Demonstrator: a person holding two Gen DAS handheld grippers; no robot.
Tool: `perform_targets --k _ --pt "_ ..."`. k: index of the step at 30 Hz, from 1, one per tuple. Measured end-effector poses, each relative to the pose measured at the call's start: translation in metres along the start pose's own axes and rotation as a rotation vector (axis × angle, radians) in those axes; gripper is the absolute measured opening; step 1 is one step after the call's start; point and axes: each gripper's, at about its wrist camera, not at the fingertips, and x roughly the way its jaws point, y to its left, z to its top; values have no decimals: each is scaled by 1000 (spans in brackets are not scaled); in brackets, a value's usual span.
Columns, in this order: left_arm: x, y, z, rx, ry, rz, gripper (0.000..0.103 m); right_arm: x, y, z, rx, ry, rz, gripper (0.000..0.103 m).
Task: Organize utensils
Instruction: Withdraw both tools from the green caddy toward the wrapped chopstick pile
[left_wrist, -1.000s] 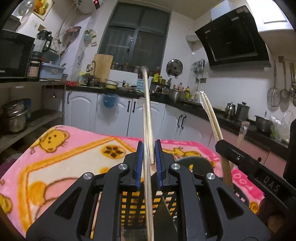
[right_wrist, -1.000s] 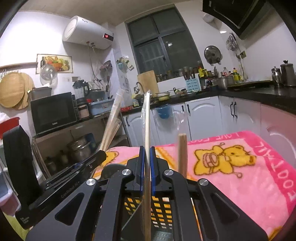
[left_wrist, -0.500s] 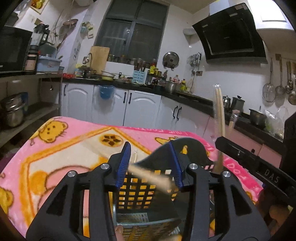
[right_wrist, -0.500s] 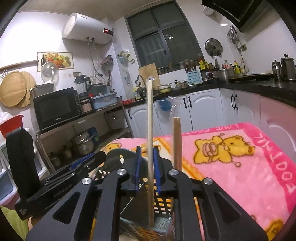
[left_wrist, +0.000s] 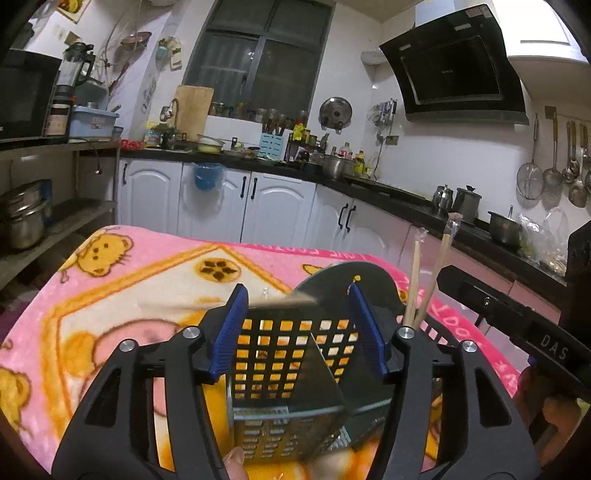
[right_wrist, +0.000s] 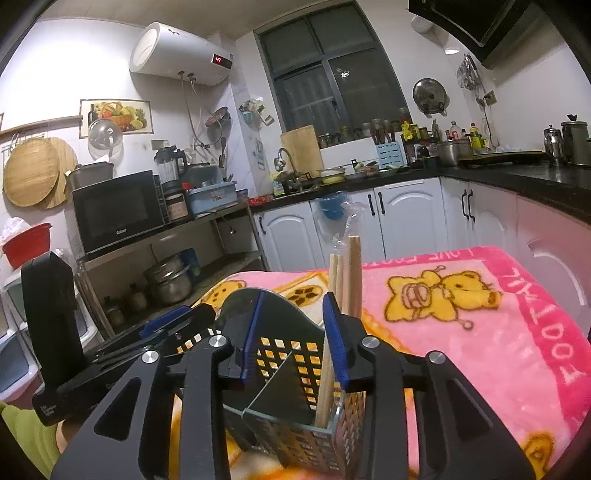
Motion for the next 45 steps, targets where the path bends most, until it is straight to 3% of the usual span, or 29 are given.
perform_targets --k 26,45 --pt "-39 8 -15 -47 161 26 88 -37 10 -18 -15 142 -44 52" --pt "-64 15 -36 -61 283 52 92 -58 21 -40 -52 264 -42 54"
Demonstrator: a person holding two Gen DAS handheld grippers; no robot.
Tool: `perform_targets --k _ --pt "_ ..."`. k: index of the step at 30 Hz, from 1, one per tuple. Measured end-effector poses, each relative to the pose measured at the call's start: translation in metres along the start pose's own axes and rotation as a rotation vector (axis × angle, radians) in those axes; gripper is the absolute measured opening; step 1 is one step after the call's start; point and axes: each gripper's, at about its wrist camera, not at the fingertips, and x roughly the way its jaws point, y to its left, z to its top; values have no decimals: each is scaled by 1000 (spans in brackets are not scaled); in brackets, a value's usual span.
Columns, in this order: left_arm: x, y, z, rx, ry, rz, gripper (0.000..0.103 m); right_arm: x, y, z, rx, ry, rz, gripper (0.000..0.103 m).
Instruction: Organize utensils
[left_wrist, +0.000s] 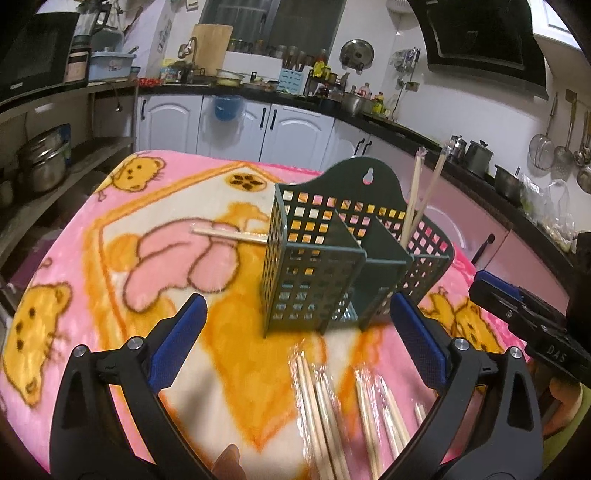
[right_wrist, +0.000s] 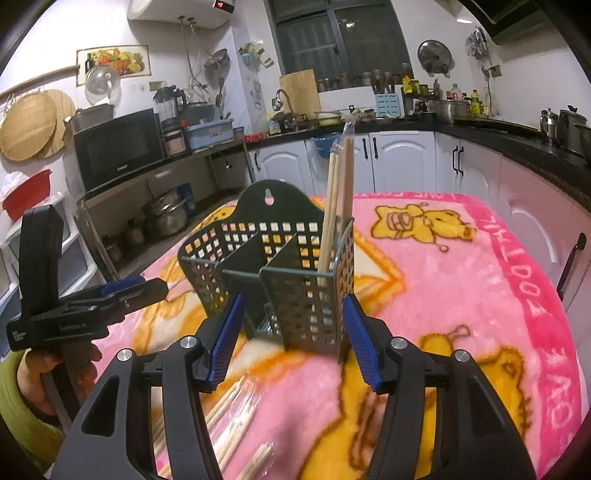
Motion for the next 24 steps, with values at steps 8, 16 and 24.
perform_targets --k 8,16,24 --pt "-5 2 -11 -4 29 -4 92 -4 5 -12 -16 67 -1 54" --pt "-4 5 -23 -17 73 -3 92 -5 12 -26 -29 149 6 54" --pt "3 9 -38 -32 142 -23 83 -3 18 -48 -31 238 23 53"
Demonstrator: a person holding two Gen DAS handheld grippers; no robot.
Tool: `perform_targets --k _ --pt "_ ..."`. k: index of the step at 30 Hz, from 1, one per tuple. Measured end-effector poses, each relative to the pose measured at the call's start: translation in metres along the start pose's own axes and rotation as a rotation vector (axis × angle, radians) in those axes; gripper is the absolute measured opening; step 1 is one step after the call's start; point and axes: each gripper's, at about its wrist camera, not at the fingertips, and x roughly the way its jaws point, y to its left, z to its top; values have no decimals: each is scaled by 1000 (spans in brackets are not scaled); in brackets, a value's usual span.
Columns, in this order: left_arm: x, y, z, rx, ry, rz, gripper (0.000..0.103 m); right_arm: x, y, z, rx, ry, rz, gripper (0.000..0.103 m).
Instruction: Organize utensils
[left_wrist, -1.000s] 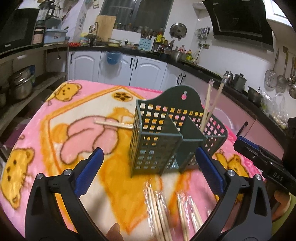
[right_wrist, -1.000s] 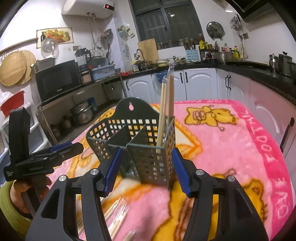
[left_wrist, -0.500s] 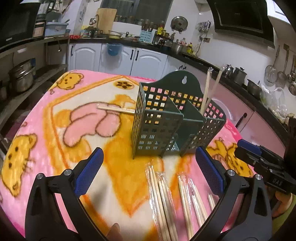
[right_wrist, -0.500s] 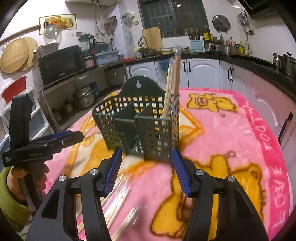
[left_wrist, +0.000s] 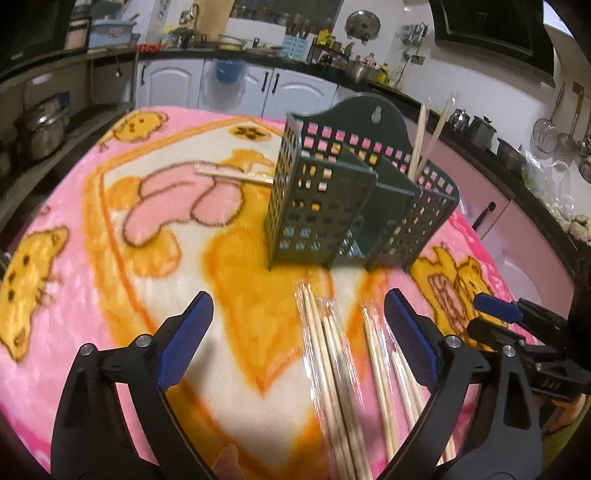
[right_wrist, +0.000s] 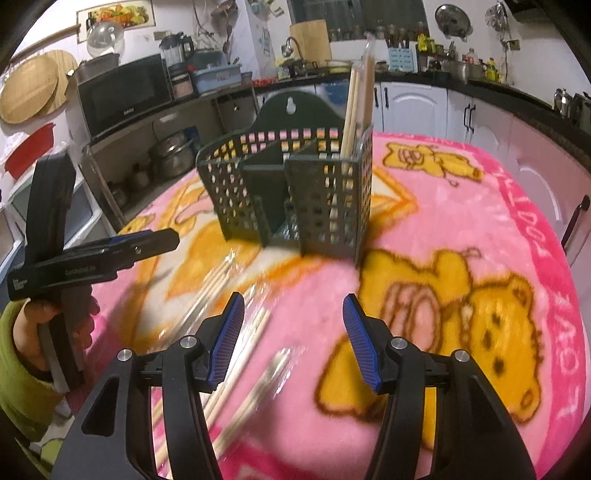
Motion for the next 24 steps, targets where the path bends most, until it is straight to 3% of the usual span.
perform_targets --k 11,17,24 --pt "23 5 -16 -26 132 -37 56 24 4 -18 12 129 18 53" --pt "47 6 -9 -49 201 -59 36 38 -4 -19 59 188 18 42" --pt "71 15 9 -113 227 -73 31 45 -4 -16 41 206 -2 32"
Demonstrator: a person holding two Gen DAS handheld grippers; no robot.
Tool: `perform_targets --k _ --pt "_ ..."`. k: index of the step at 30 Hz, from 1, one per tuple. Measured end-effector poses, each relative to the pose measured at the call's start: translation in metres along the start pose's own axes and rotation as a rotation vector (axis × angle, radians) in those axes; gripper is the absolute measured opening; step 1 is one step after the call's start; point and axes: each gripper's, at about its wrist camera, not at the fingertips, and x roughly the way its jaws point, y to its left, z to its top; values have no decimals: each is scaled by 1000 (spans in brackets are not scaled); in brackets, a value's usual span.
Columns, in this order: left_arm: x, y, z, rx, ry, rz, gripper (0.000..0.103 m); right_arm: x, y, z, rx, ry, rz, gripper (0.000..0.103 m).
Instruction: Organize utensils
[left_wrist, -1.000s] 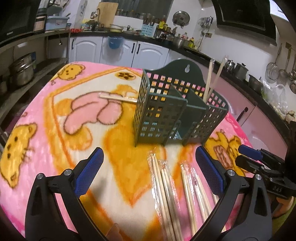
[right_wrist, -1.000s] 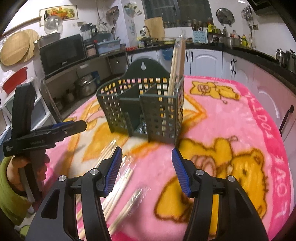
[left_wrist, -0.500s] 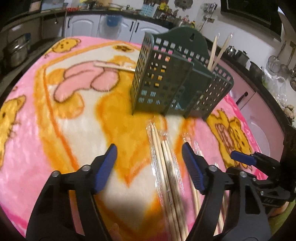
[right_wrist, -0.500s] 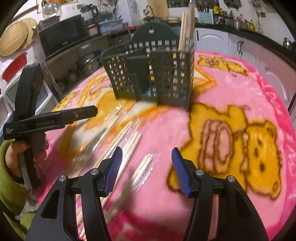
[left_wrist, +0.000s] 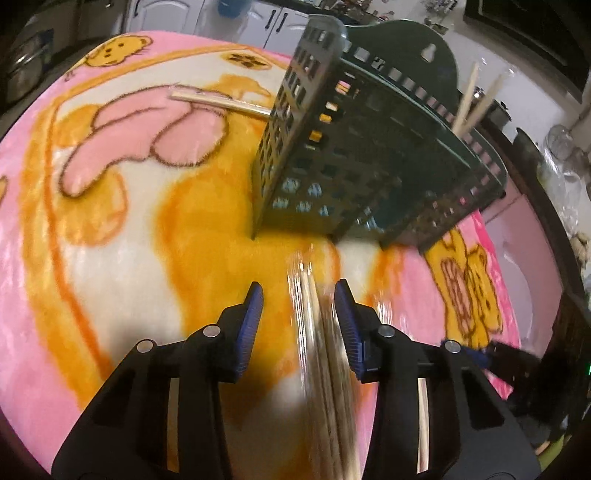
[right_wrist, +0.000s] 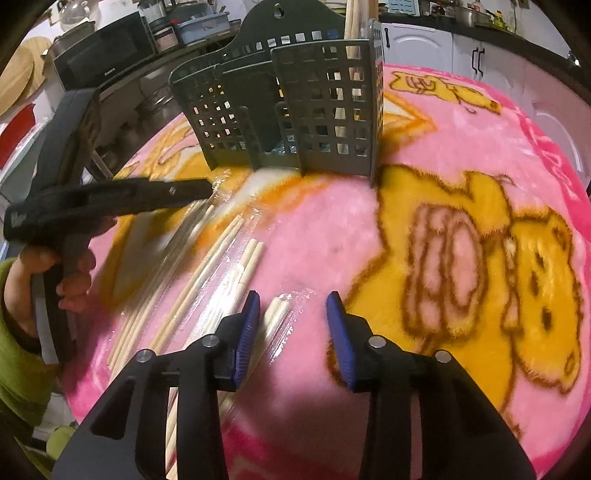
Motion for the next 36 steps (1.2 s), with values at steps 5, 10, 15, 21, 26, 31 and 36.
perform_targets --k 5,10,15,21,26,31,36 --pt "10 0 15 -23 9 14 25 1 -3 0 1 -10 3 26" --pt "16 -3 20 -6 15 54 10 -2 -13 0 32 -24 23 12" --pt "12 0 20 -10 15 53 3 -6 -19 3 57 -47 55 8" --pt "-11 -5 21 15 -34 23 2 -20 -21 10 58 -99 74 8" --pt "-42 -20 26 61 -108 -2 2 -42 -17 23 20 -175 64 7" --pt "-67 -36 33 95 -174 -23 2 -64 -12 39 -12 -248 67 7" --pt "-86 -53 40 124 -233 -46 2 -83 -7 54 -33 -311 74 6"
